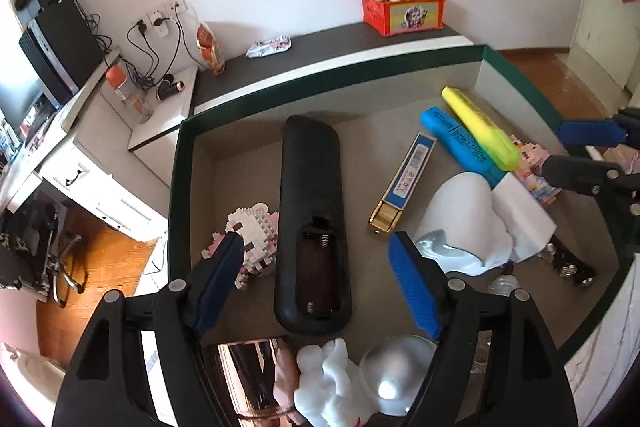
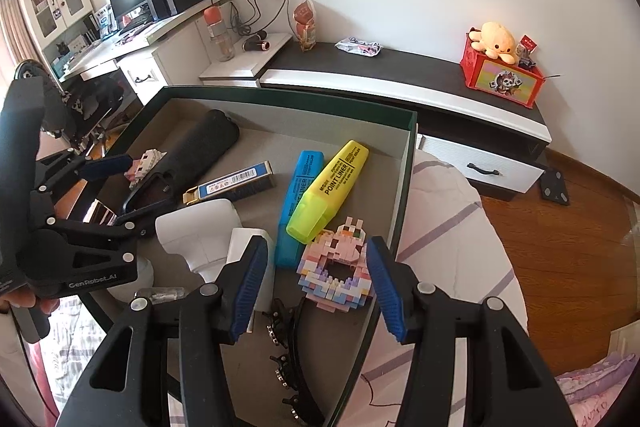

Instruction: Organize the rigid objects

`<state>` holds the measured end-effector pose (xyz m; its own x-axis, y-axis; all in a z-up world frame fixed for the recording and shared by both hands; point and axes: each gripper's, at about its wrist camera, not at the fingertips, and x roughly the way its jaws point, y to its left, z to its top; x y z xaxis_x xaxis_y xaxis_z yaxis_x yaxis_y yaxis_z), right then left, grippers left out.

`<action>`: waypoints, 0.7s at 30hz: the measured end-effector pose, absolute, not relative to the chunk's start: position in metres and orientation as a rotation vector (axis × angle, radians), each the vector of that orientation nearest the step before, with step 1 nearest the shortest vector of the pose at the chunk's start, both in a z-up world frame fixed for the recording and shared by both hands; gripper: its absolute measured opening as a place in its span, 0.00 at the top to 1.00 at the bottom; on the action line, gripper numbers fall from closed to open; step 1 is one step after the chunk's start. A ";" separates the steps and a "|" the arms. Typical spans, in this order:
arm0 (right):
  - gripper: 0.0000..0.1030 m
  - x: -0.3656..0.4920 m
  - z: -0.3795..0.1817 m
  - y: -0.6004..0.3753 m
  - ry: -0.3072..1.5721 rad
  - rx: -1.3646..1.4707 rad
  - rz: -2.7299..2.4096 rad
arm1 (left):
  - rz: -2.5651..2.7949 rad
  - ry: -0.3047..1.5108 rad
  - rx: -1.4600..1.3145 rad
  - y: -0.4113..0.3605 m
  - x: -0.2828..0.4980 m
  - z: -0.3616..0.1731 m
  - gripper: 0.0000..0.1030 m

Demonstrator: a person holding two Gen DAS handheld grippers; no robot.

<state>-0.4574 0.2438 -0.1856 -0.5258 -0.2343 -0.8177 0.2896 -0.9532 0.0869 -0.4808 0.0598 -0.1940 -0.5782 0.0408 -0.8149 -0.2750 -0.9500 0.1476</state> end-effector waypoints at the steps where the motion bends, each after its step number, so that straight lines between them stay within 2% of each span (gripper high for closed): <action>1: 0.48 -0.456 -0.185 0.244 0.087 1.328 -2.509 | 2.609 0.366 -1.328 0.059 -0.478 -0.192 0.25; 10: 0.46 -0.433 -0.173 0.234 0.126 1.281 -2.544 | 2.695 0.347 -1.187 0.053 -0.445 -0.165 0.09; 12: 0.26 -0.424 -0.168 0.229 0.140 1.258 -2.554 | 2.719 0.343 -1.156 0.053 -0.435 -0.159 0.06; 15: 0.22 -0.410 -0.160 0.224 0.175 1.206 -2.589 | 2.737 0.348 -1.120 0.055 -0.421 -0.152 0.00; 19: 0.17 -0.395 -0.154 0.218 0.198 1.180 -2.617 | 2.765 0.318 -1.094 0.053 -0.404 -0.144 0.00; 20: 0.13 -0.390 -0.151 0.218 0.199 1.162 -2.626 | 2.768 0.303 -1.093 0.051 -0.401 -0.142 0.00; 21: 0.03 -0.386 -0.148 0.218 0.198 1.148 -2.637 | 2.774 0.284 -1.089 0.049 -0.395 -0.139 0.00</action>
